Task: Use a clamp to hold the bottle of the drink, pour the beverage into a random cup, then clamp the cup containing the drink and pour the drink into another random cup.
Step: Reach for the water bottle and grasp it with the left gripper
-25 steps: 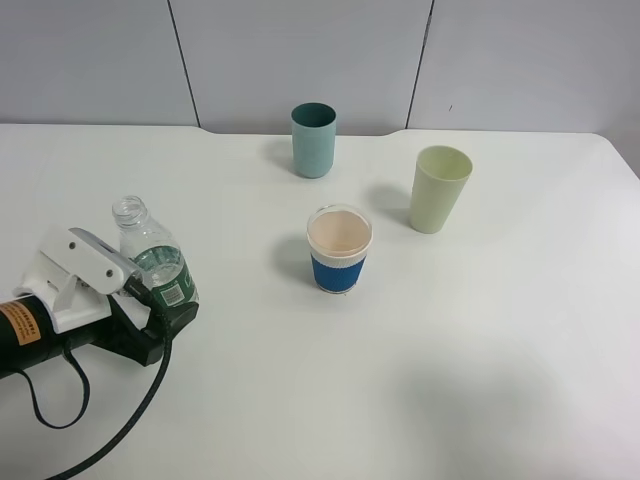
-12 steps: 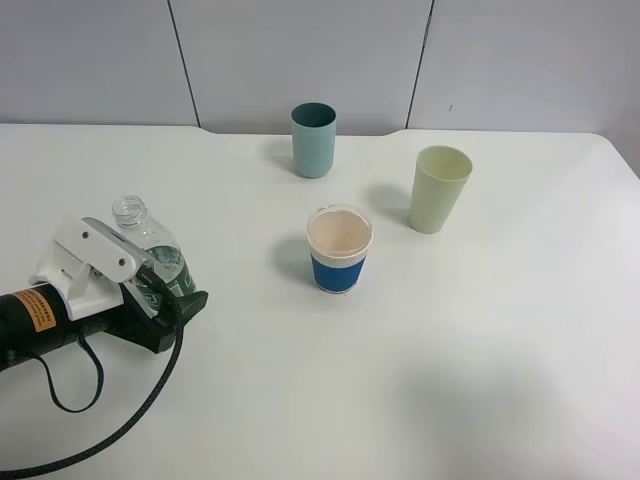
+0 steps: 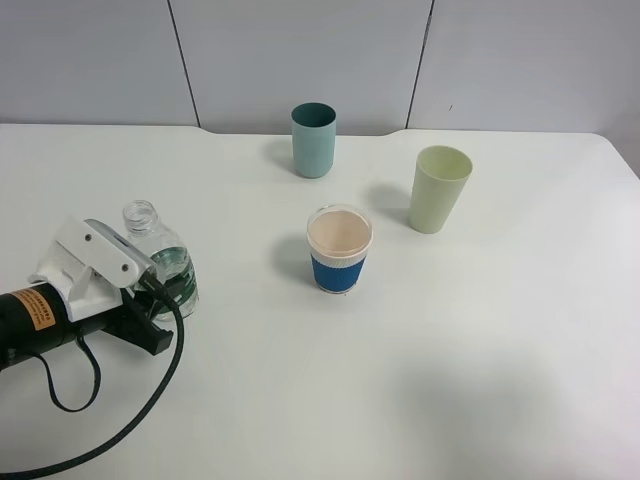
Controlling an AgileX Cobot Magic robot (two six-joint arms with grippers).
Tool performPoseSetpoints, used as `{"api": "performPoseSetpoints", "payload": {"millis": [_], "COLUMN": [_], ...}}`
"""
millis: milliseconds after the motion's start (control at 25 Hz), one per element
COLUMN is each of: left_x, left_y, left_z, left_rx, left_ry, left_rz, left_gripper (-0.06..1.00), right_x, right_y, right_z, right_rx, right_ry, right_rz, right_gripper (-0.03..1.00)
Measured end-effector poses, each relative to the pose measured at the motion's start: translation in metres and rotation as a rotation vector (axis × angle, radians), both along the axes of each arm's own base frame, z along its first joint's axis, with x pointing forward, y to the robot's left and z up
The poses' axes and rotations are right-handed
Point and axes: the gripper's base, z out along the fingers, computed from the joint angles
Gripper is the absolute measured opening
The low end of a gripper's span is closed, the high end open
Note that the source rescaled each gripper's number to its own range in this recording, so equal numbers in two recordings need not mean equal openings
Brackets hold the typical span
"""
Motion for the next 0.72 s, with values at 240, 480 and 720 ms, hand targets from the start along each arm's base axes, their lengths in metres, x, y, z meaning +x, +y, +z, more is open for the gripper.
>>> {"api": "performPoseSetpoints", "payload": {"millis": [240,480,720], "left_x": [0.001,0.001,0.003], "left_y": [0.001,0.003,0.011], "left_z": [0.000,0.005,0.023], "left_rx": [0.002,-0.022,-0.132], "left_ry": [-0.002,-0.001,-0.027], "left_rz": [0.015,0.047,0.193], "left_gripper": [0.00,0.00,0.00], "right_x": [0.000,0.000,0.000], "right_y": [0.000,0.000,0.000], "right_z": [0.000,0.000,0.000], "right_rx": [0.000,0.000,0.000], "right_ry": [0.000,0.000,0.000], "right_rz": [0.000,0.000,0.000], "right_gripper": [1.00,1.00,1.00]}}
